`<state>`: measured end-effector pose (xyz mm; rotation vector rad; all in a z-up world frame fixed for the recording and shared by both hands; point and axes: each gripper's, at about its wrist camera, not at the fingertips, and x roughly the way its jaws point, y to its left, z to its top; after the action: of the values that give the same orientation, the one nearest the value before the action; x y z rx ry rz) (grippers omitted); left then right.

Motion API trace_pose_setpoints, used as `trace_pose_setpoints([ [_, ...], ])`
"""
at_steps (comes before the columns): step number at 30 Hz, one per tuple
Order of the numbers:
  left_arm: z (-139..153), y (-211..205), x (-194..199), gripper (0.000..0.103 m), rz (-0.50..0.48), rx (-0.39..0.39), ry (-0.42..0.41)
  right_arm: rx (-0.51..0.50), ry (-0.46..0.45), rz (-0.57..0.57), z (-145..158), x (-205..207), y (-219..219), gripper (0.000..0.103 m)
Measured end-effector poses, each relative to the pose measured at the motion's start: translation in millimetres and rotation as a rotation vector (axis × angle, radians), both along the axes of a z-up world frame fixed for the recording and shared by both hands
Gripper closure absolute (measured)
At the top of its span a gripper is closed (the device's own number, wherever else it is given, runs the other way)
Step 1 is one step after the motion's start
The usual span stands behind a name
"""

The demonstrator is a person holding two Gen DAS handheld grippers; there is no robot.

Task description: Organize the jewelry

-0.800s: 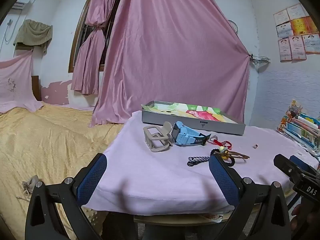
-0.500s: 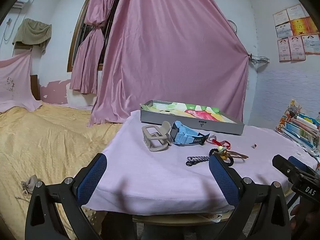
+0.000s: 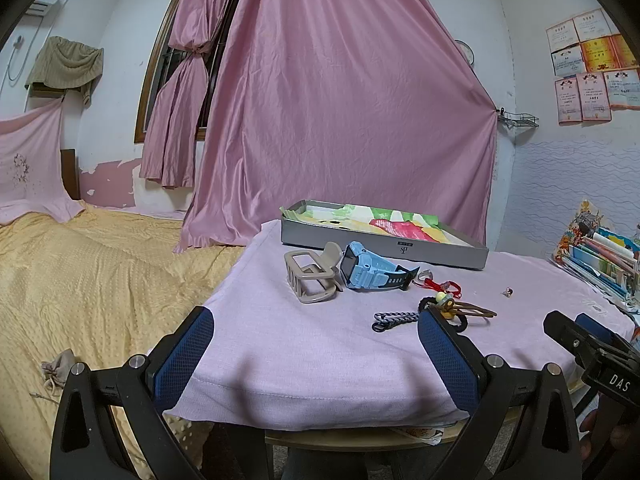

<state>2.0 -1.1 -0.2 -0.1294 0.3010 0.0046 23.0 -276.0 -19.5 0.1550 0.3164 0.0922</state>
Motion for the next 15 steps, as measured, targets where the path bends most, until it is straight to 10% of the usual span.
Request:
trace_pose_setpoints([
  [15, 0.2, 0.3, -0.1, 0.001, -0.001, -0.001, 0.0, 0.0, 0.003, -0.002, 0.9, 0.1, -0.2, 0.001],
])
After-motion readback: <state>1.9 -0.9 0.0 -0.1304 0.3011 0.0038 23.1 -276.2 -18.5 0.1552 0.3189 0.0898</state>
